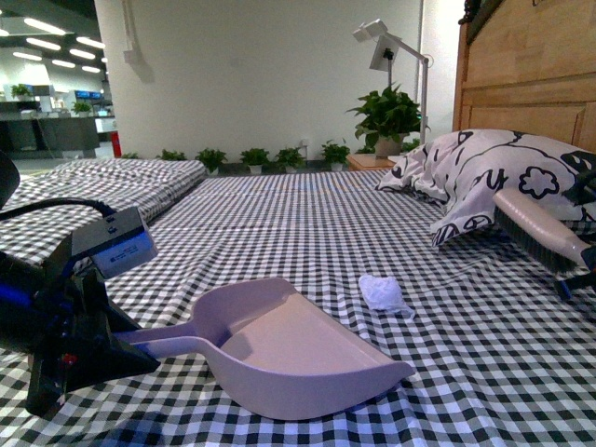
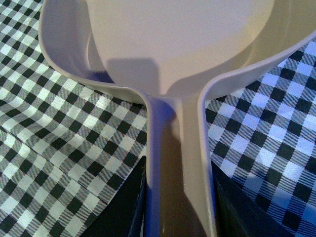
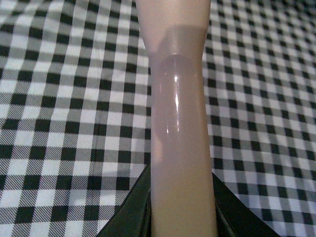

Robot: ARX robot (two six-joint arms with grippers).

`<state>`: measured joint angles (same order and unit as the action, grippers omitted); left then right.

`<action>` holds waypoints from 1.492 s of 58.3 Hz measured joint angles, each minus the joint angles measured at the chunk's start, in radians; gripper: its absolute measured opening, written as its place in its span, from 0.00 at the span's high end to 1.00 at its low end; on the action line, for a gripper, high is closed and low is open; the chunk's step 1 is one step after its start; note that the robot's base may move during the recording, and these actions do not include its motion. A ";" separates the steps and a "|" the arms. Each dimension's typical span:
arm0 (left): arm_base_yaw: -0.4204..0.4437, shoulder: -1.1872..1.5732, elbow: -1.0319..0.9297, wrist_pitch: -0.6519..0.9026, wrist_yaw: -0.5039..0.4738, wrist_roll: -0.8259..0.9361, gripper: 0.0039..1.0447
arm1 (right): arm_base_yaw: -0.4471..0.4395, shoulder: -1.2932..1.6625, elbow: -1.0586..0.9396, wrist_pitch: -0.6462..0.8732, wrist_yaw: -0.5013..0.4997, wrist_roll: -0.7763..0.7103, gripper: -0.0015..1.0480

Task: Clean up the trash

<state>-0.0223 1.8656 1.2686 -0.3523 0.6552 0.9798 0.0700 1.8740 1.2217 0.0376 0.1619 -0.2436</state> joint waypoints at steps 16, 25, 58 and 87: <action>0.000 0.000 0.000 0.000 0.000 0.000 0.73 | 0.103 0.017 -0.064 -0.084 -0.153 -0.038 0.81; 0.000 0.000 0.000 0.000 0.000 0.000 0.73 | 0.138 -0.074 -0.148 -0.228 -0.439 -0.092 0.81; 0.000 0.000 0.000 0.000 0.000 0.011 0.73 | -0.054 -0.226 -0.115 -0.254 -0.665 -0.147 0.81; 0.169 -0.204 -0.204 0.724 -0.383 -0.722 0.73 | -0.326 -0.529 -0.233 -0.108 -0.958 0.194 0.81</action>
<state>0.1471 1.6619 1.0645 0.3721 0.2718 0.2581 -0.2562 1.3449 0.9886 -0.0708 -0.7959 -0.0494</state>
